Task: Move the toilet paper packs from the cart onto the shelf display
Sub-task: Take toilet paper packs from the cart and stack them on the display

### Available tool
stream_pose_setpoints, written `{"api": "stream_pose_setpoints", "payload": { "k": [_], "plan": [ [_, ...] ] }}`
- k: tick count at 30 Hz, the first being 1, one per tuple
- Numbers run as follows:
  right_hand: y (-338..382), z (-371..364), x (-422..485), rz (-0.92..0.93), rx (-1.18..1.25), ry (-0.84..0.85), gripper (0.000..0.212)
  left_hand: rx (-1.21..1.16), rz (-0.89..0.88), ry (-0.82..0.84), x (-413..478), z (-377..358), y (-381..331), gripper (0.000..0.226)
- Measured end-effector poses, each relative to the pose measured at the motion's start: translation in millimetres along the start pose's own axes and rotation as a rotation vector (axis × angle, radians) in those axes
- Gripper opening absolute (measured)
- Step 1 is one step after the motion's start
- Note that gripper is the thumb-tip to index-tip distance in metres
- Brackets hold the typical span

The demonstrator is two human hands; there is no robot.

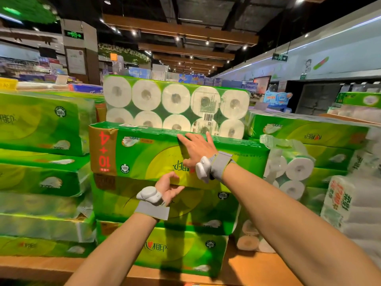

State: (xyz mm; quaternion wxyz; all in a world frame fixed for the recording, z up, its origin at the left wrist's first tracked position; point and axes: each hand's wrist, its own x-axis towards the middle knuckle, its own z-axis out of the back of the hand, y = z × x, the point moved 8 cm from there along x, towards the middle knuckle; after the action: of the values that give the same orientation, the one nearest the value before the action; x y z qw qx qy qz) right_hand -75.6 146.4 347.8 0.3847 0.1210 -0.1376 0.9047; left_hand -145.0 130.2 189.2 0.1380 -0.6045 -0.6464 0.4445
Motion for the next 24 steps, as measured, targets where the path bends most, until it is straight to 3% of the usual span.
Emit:
{"api": "stream_pose_setpoints", "payload": {
  "k": [24],
  "plan": [
    [12, -12, 2, 0.057, 0.038, -0.018, 0.089, 0.031, 0.028, -0.065, 14, 17, -5, 0.017]
  ]
}}
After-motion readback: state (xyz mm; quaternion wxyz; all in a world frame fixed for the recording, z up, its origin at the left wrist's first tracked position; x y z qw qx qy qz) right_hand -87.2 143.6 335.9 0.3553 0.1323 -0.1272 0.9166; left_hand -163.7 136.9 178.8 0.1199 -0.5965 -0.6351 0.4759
